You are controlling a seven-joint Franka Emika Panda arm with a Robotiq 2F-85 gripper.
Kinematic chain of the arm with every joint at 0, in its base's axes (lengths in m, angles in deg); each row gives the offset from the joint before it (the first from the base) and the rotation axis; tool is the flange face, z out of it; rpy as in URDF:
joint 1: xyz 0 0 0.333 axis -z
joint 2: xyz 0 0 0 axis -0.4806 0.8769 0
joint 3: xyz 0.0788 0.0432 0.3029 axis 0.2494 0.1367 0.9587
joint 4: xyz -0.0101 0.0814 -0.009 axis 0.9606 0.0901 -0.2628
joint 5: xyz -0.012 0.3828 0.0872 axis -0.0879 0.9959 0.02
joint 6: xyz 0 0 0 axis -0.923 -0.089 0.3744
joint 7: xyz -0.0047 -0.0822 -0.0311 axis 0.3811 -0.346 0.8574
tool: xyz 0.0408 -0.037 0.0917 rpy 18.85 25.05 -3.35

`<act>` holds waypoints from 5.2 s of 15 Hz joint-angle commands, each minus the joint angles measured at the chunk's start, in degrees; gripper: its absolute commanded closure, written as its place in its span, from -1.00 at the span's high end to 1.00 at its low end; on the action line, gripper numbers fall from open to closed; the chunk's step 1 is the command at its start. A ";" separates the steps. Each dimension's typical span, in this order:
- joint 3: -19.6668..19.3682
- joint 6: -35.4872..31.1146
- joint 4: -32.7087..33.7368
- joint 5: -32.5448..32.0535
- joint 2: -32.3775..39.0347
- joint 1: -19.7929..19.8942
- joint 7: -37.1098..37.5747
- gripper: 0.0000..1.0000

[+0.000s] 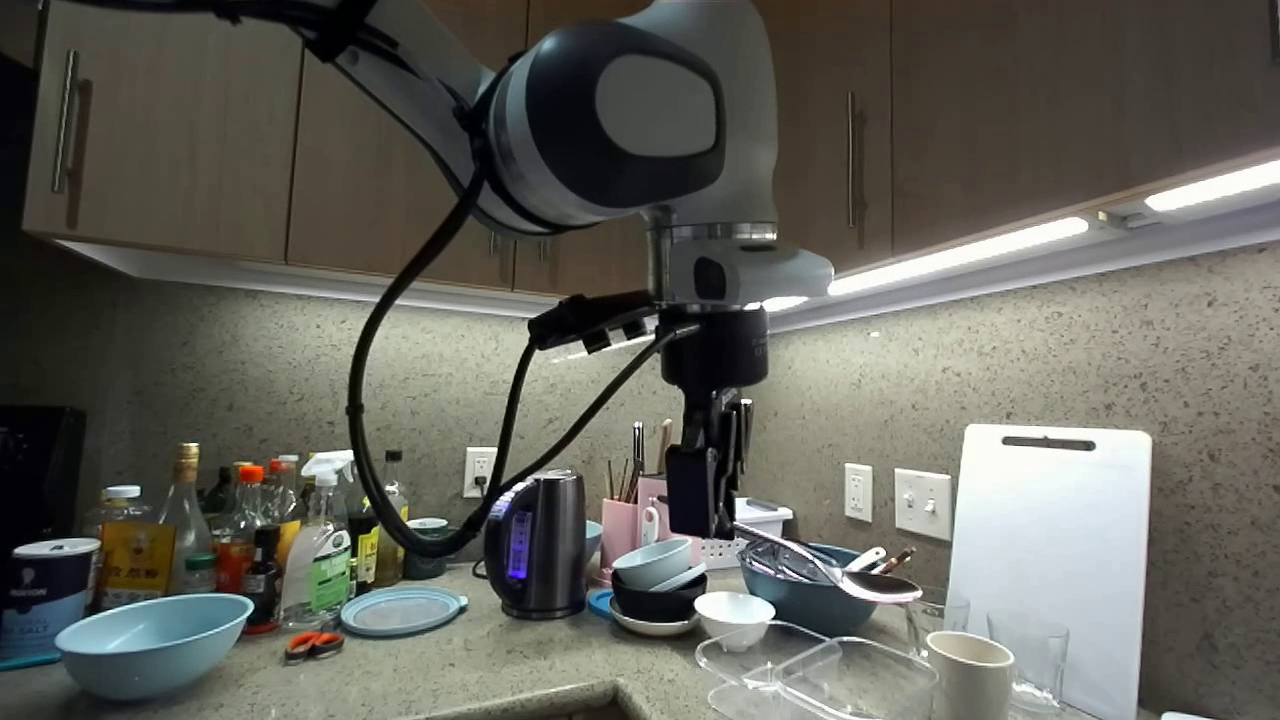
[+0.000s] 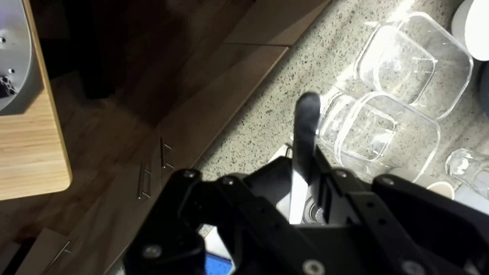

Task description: Pick up the spoon from the counter and put it in the sink

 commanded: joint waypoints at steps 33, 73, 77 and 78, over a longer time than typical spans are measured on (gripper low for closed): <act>-9.09 -4.48 19.42 7.19 20.98 -0.33 -10.89 -0.92; -7.21 20.80 75.13 18.13 81.49 9.11 -27.93 -0.92; -5.51 24.53 86.20 16.97 93.49 9.73 -25.95 -0.92; -5.32 25.99 89.13 16.72 96.26 9.92 -25.69 -0.92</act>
